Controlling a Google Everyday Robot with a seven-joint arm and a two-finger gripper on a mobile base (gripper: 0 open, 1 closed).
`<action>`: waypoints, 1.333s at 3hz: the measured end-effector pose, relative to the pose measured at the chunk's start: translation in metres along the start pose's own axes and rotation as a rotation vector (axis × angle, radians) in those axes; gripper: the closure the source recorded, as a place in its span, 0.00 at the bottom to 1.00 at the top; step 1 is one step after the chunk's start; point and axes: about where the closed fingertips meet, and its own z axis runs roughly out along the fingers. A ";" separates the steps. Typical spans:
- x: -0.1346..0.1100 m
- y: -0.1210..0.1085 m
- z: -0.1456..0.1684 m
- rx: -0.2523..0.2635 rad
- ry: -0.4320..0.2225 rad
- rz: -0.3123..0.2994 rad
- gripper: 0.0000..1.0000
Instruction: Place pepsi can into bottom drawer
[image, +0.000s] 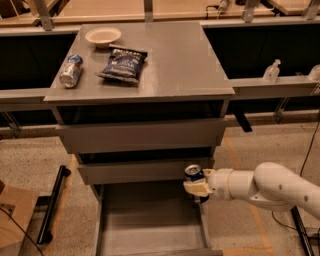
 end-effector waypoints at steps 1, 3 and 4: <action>0.042 -0.003 0.053 -0.031 -0.016 0.042 1.00; 0.097 -0.007 0.104 -0.035 0.005 0.198 1.00; 0.116 -0.012 0.132 -0.037 -0.013 0.199 1.00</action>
Offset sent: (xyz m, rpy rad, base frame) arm -0.0011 0.0442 -0.2054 0.1422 0.3151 -0.2049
